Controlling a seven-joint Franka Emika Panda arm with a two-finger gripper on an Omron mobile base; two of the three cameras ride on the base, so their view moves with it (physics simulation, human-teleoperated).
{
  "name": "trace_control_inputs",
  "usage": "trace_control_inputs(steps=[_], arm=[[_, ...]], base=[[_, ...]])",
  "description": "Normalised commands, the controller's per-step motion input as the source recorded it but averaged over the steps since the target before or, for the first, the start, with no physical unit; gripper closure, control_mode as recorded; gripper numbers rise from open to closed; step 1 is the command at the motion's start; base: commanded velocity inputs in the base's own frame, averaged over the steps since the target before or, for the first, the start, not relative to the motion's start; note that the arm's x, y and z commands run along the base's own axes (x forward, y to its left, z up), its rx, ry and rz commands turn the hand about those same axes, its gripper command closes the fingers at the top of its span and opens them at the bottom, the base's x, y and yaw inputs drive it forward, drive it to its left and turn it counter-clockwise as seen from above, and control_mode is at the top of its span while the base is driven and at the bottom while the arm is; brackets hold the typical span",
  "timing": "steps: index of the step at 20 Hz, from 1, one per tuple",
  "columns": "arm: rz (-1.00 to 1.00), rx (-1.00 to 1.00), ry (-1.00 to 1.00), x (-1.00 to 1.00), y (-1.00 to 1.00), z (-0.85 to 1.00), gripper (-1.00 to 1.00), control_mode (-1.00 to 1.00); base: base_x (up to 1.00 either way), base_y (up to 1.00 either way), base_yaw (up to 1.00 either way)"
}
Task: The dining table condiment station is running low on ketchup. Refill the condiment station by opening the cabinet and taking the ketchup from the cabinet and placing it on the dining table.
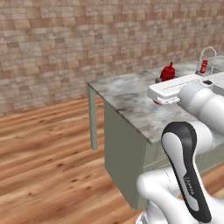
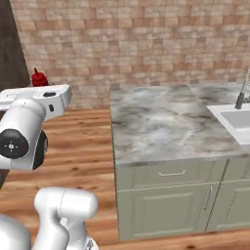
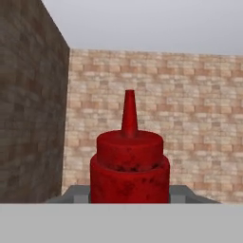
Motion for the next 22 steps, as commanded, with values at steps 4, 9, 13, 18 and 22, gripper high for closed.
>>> trace_control_inputs(steps=[4, 9, 13, 18, 22], arm=[[0.0, 0.0, 0.0, 0.0, 0.0, 0.0, 1.0, 1.0], [0.0, 0.0, 0.0, 0.0, 0.0, 0.0, 1.0, 1.0], [0.0, 0.0, 0.0, 0.0, 0.0, 0.0, 1.0, 1.0], [0.0, 0.0, 0.0, 0.0, 0.0, 0.0, 1.0, 1.0], [0.0, 0.0, 0.0, 0.0, 0.0, 0.0, 1.0, 1.0]], base=[[0.99, 1.0, -0.3], [0.99, 1.0, -0.33], [0.91, 1.0, -0.33], [0.81, 1.0, -0.31], [0.94, 1.0, -0.34]])
